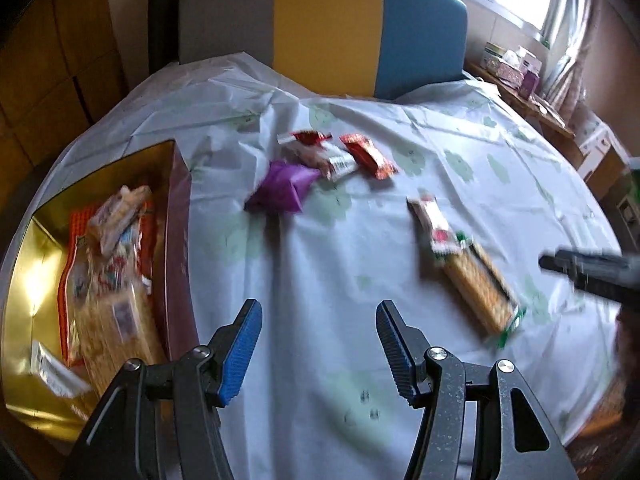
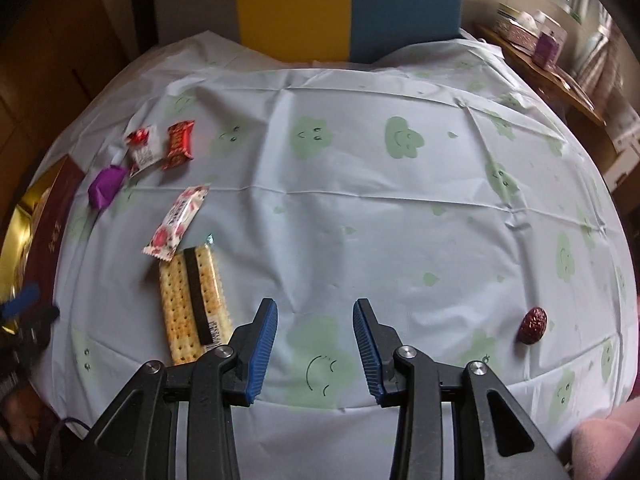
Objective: Organize snacks
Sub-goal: 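Move the left gripper over the table toward the red candy, then grasp the small red wrapped candy with the left gripper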
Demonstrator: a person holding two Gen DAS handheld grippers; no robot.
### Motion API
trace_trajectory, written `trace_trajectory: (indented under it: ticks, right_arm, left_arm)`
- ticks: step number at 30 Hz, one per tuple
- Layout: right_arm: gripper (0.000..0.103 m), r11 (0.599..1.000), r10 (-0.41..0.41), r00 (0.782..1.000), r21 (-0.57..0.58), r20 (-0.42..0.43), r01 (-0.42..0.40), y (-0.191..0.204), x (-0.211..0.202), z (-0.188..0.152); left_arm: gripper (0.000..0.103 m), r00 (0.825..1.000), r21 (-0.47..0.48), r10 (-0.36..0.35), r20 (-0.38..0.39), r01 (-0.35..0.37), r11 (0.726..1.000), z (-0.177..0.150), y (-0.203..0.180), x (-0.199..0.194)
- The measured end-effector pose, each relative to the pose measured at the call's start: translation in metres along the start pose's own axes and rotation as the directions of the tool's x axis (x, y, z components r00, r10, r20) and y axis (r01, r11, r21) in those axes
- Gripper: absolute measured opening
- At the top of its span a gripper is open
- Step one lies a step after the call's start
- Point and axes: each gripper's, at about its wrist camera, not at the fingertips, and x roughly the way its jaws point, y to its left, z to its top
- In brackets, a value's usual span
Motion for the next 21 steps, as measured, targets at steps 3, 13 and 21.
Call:
trace_trajectory:
  ticks: [3,13,21]
  right_arm:
    - [0.04,1.0,0.005,1.0,0.001,0.01,-0.005,0.0,-0.002,0.0]
    - [0.04,1.0,0.014,1.0,0.003,0.021,-0.014,-0.003,-0.005,0.004]
    - [0.04,0.999,0.035,0.998,0.009,0.048,-0.036,-0.005,-0.013,0.006]
  left_arm:
    - [0.06,1.0,-0.029,-0.025,0.014,0.025,0.999,0.024,0.004,0.002]
    - [0.044,0.995,-0.003,-0.096,0.006,0.096,0.995,0.093,-0.026,0.034]
    - [0.045,0.998,-0.155,-0.049,-0.041,0.042,0.987,0.154,0.023,0.071]
